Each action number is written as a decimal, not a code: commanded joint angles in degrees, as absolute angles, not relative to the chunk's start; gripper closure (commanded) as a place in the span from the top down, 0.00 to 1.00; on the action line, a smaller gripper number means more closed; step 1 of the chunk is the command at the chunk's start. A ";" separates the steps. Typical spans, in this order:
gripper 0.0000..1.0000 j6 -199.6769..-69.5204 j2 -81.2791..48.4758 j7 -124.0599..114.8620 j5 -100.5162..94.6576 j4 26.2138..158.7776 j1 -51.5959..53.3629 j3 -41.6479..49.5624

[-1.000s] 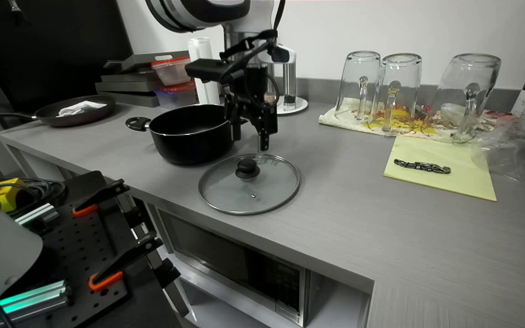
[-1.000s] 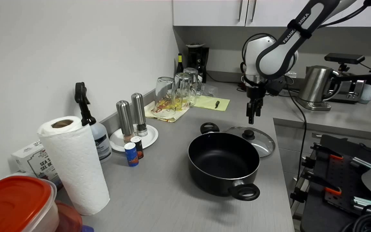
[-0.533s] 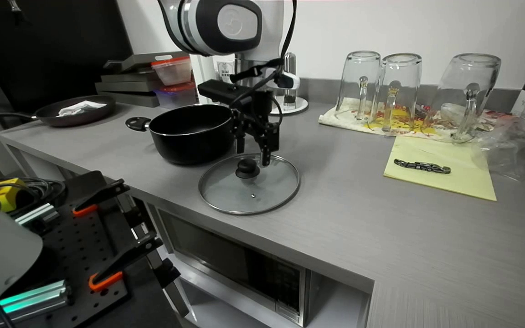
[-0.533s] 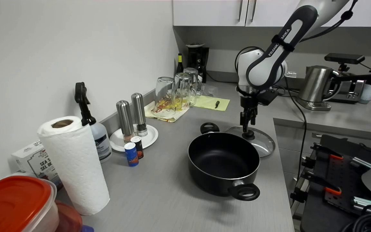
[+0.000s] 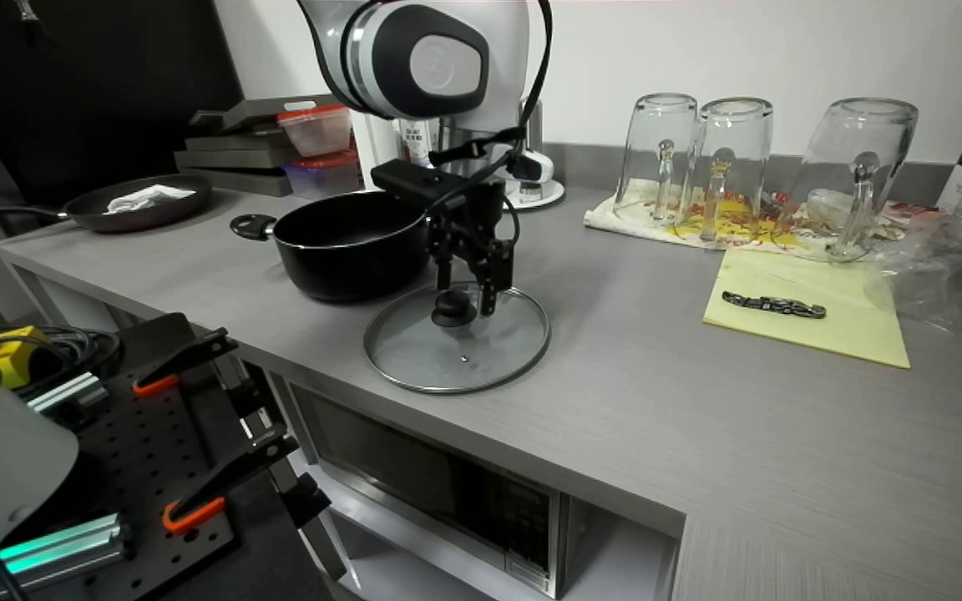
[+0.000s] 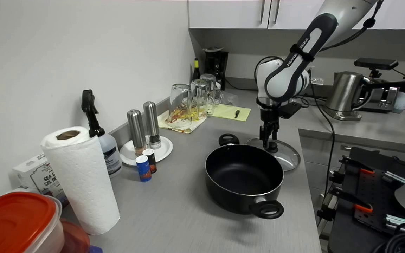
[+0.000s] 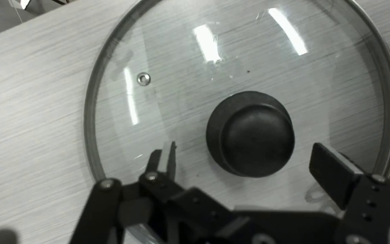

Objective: Pick up the lid from the table put it on the pot

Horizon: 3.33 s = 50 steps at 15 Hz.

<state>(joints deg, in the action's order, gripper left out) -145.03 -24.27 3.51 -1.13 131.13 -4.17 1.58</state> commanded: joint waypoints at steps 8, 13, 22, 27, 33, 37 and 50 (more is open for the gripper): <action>0.75 -145.09 -23.27 3.89 -0.06 132.90 -4.19 0.94; 0.44 -145.18 -23.13 4.06 -0.07 133.01 -4.23 0.77; 0.25 -145.57 -17.98 3.12 -2.34 135.58 -4.00 2.86; 0.25 -144.74 -8.72 1.44 -8.81 139.38 -3.18 6.57; 0.25 -140.93 0.85 1.77 -14.83 139.54 -3.04 5.45; 0.25 -135.59 3.96 3.51 -14.92 137.32 -1.08 1.97; 0.25 -119.06 -6.67 7.38 -14.61 120.57 8.96 -9.14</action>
